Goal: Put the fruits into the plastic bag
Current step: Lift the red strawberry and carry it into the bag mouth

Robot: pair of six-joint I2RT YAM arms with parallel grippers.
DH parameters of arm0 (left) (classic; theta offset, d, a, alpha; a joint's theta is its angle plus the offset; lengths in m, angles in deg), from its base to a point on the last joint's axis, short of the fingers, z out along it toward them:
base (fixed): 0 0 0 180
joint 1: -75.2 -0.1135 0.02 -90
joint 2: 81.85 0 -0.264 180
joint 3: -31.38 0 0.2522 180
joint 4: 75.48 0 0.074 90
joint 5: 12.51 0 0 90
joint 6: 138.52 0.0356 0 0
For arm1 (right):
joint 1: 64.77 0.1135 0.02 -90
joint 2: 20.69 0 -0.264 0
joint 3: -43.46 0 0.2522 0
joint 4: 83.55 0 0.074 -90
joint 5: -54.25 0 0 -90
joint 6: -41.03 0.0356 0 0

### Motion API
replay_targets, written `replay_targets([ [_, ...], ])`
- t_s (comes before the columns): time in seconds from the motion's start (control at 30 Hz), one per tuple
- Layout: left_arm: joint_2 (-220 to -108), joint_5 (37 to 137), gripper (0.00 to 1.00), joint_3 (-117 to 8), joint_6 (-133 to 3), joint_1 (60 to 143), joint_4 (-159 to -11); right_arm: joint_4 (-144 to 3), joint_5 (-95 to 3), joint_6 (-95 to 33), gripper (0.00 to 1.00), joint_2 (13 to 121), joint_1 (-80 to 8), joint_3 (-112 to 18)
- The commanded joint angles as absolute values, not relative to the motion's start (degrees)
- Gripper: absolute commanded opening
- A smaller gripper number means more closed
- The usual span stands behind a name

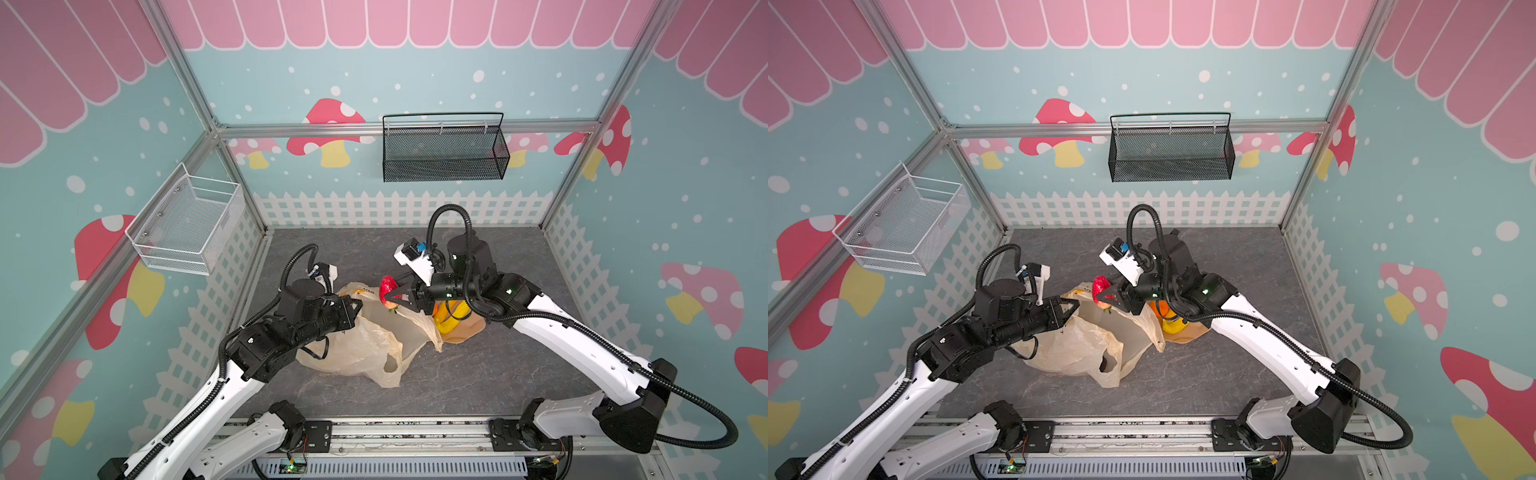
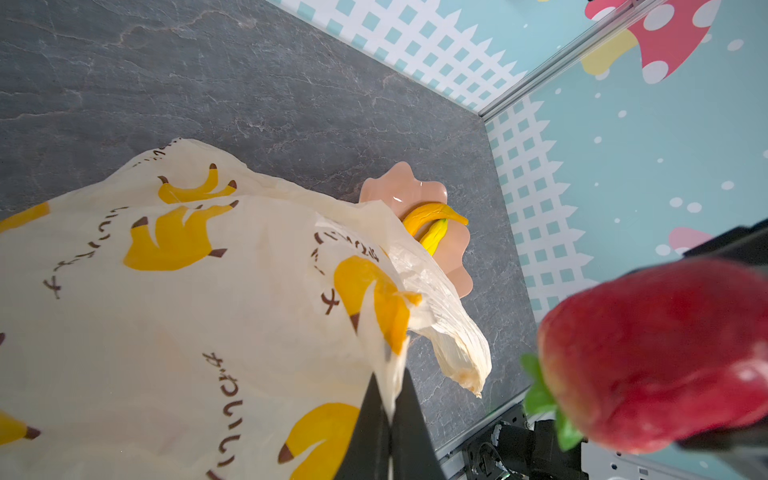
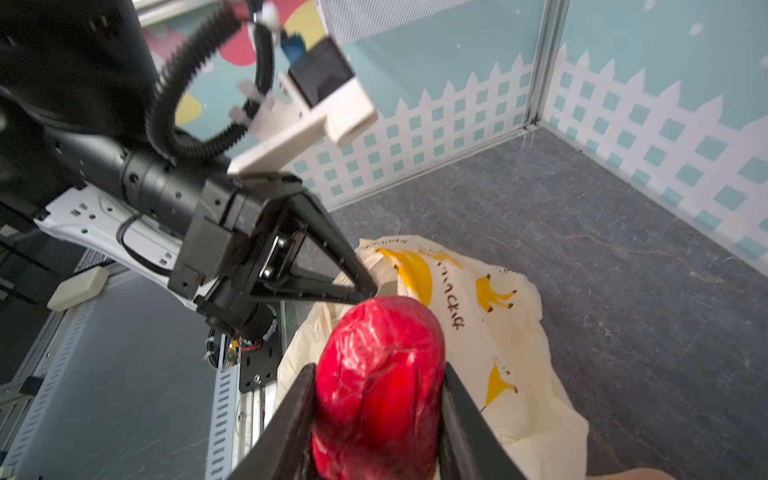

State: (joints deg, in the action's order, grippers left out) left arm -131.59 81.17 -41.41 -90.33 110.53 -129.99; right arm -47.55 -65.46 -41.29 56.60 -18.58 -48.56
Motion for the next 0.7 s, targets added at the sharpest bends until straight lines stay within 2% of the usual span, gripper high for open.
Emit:
replay_targets([
  [0.0, -131.7, 81.8, 0.02, -42.9, -90.5, 110.3, -129.2, -44.5, -61.7, -43.5, 0.34, 55.6, -16.6, -45.2],
  [0.3, -131.8, 82.3, 0.02, -42.9, -90.5, 110.2, -129.1, -42.8, -50.9, -44.9, 0.33, 57.2, -11.2, -39.6],
  [0.67, -132.0, 83.6, 0.00, -43.0, -90.5, 110.2, -128.2, -42.6, -43.2, -46.8, 0.32, 59.6, -10.3, -34.1],
])
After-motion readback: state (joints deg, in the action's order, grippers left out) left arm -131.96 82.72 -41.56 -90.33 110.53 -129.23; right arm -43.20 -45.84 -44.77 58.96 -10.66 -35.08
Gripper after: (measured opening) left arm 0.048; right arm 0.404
